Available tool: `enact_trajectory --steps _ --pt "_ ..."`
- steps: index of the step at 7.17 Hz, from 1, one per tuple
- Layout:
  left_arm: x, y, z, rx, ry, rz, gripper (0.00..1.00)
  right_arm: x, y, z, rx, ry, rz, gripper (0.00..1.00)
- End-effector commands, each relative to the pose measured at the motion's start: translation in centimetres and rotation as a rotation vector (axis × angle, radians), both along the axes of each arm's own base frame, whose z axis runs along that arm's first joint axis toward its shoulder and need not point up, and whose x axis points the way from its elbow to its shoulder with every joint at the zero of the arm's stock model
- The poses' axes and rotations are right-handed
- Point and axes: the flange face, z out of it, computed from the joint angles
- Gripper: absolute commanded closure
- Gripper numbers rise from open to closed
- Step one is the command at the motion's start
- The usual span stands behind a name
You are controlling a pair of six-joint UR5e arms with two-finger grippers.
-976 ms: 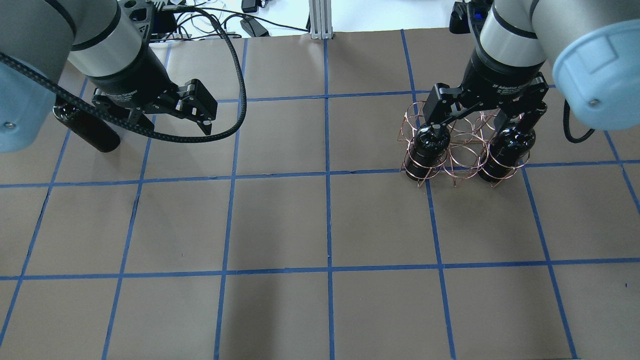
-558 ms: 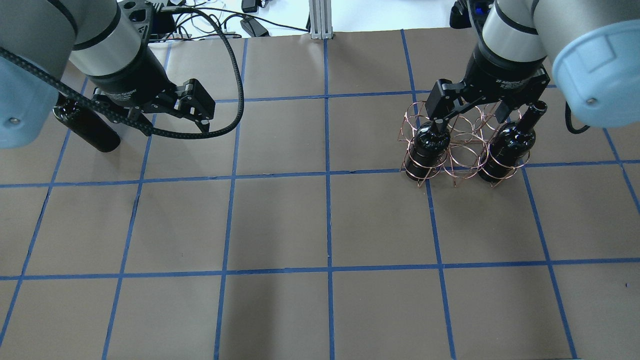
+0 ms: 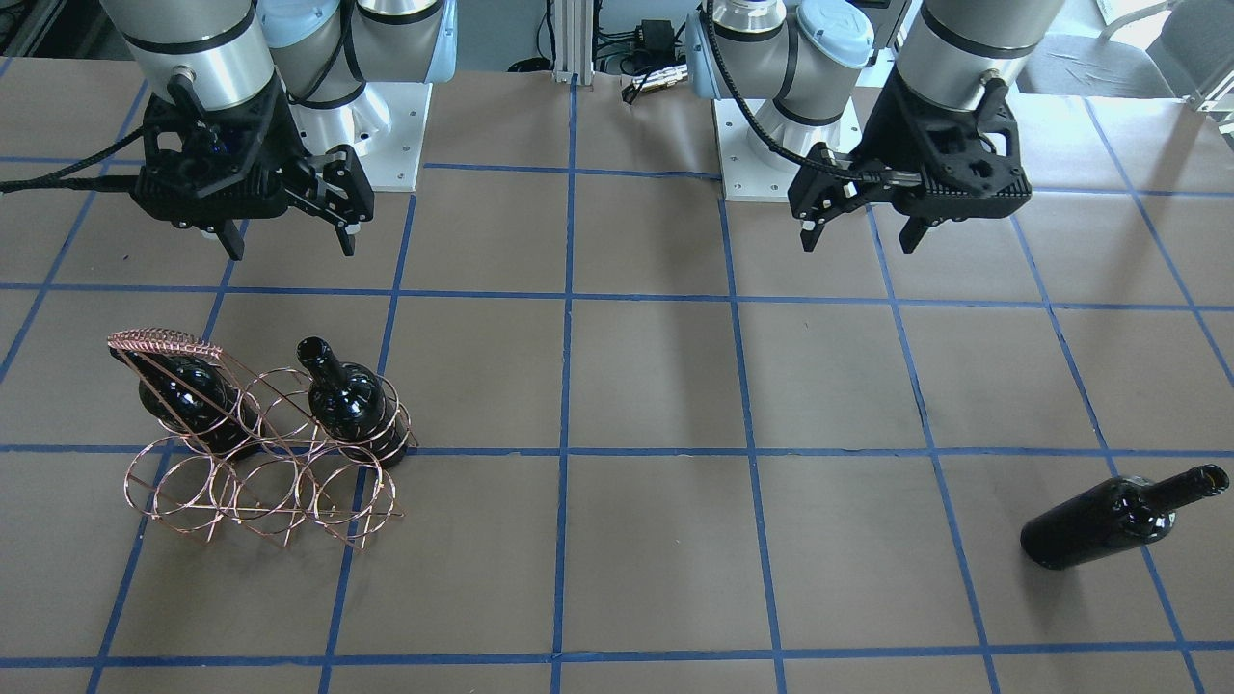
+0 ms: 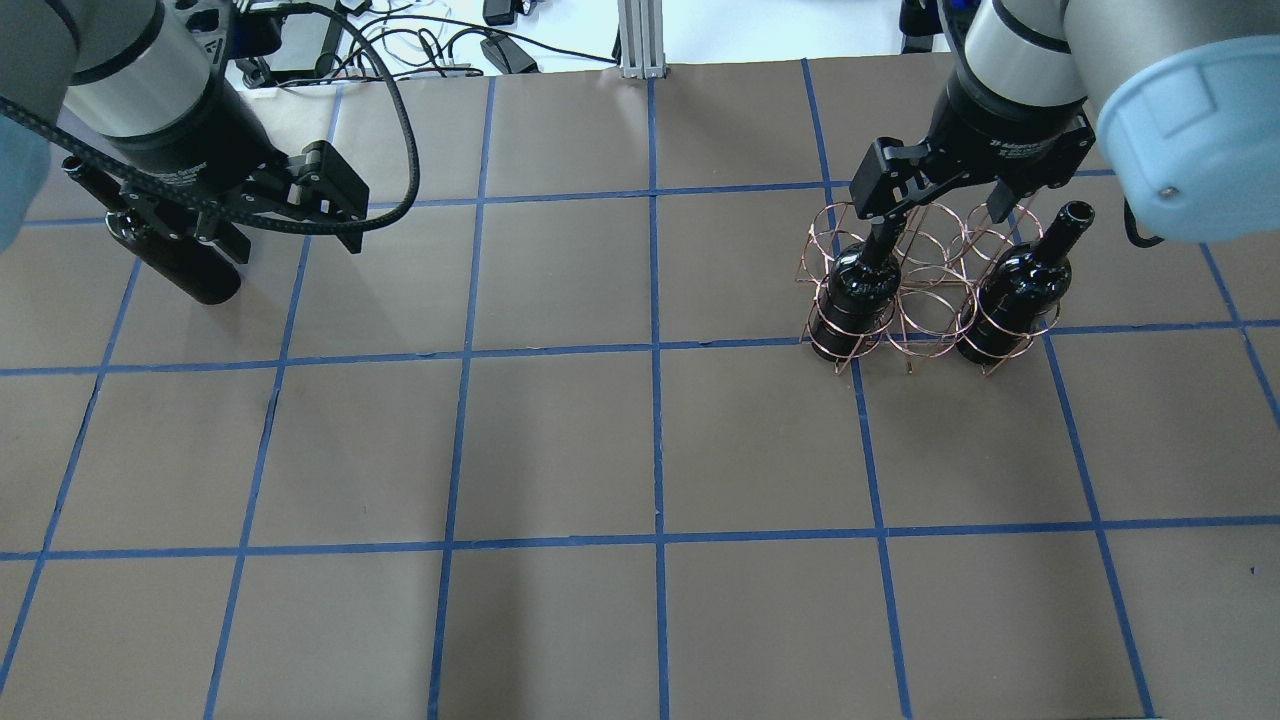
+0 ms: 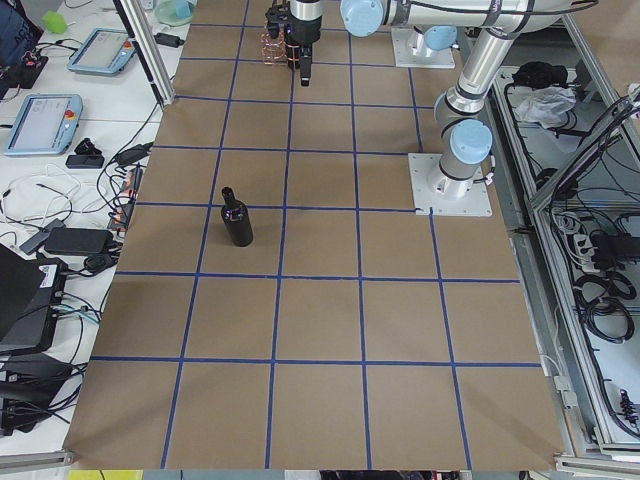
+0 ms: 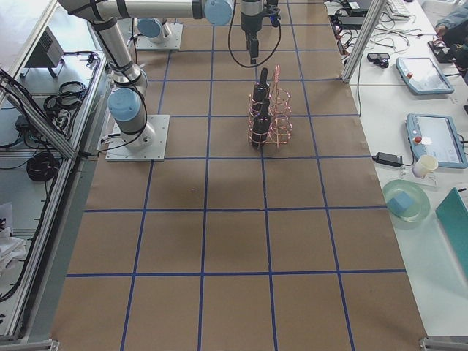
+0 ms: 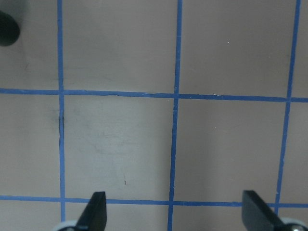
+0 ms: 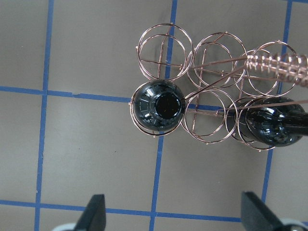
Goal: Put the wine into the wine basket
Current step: 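Move the left gripper toward the black wine bottle near the far corner, then close the left gripper around the black bottle's neck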
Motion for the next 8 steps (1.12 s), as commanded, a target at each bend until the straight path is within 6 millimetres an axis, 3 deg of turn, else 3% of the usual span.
enact_trajectory --steps 1,2,3,4,5,7,8 --pt "4.4 -1.7 -0.1 -0.002 -0.02 0.084 0.0 0.0 3.8 3.5 -0.025 0.007 0.001 0.0" --pt "8.9 -3.1 -1.0 0.014 -0.008 0.155 0.0 -0.2 5.8 6.0 -0.08 -0.003 0.001 0.0" --pt "14.6 -4.9 -0.9 -0.014 -0.018 0.083 0.0 0.1 6.4 5.7 -0.062 -0.005 -0.014 0.0" --pt "19.4 -6.5 -0.7 -0.029 -0.031 0.054 0.0 0.1 7.7 6.7 -0.055 -0.01 -0.018 0.0" --pt "23.1 -8.6 -0.9 -0.044 -0.045 0.057 0.0 -0.1 8.1 6.3 -0.008 -0.003 -0.012 0.0" --pt "29.9 -12.6 -3.8 -0.066 -0.06 -0.012 0.0 -0.4 7.5 6.1 0.002 0.002 0.001 0.0" --pt "31.3 -14.6 -5.9 -0.083 -0.074 -0.045 0.0 -0.6 7.4 7.0 0.006 0.025 0.004 0.0"
